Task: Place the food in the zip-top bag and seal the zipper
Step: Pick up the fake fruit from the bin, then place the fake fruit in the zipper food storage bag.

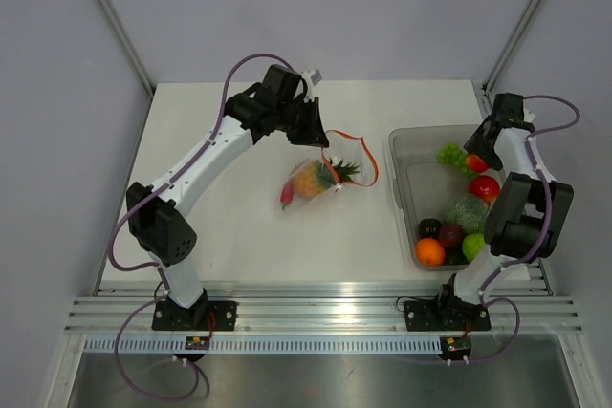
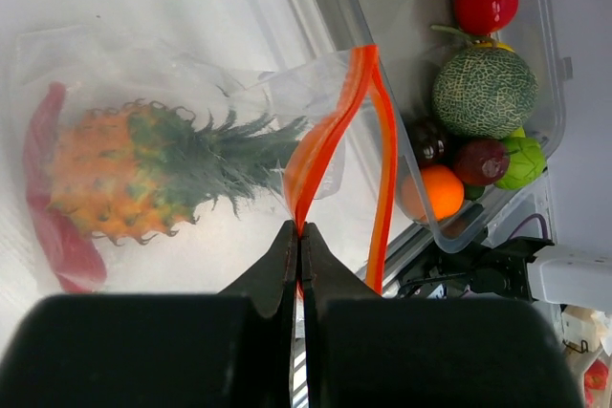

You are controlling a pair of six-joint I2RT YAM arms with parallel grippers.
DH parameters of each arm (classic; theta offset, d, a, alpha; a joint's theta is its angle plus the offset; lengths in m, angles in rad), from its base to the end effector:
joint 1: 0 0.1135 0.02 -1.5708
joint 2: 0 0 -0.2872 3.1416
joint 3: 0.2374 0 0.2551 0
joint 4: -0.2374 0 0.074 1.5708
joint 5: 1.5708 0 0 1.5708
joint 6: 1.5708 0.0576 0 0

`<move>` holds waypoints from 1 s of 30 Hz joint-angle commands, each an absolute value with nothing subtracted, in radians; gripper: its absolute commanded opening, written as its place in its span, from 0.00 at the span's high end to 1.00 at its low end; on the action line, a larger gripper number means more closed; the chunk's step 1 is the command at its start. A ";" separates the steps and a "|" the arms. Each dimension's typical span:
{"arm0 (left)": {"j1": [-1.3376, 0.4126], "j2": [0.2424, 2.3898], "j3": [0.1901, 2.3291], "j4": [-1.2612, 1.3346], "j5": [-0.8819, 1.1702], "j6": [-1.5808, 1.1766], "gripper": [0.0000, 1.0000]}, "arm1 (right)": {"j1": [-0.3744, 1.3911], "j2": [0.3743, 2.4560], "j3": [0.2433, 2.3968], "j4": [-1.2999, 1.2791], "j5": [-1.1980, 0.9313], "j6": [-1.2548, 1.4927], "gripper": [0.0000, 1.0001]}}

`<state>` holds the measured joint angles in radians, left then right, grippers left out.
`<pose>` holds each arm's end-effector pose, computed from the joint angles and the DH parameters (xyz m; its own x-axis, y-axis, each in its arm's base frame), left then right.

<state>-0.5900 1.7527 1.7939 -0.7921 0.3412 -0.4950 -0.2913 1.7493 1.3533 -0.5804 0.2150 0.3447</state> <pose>0.3308 -0.2447 0.3786 -0.8445 0.0267 -0.5349 0.3709 0.7496 -0.5482 0.3756 -0.1255 0.2479 -0.6134 0.5286 -0.5868 0.6400 0.7681 0.0229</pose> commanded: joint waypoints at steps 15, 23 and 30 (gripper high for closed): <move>-0.604 1.764 1.859 -0.719 0.454 -0.531 1.00 | -0.291 1.169 1.206 -0.656 -0.118 0.413 0.69; -0.604 1.772 1.864 -0.724 0.451 -0.534 1.00 | 0.030 1.077 1.279 -0.654 -0.270 0.428 0.69; -0.604 1.763 1.850 -0.735 0.440 -0.535 1.00 | 0.307 1.161 1.278 -0.578 -0.238 0.449 0.68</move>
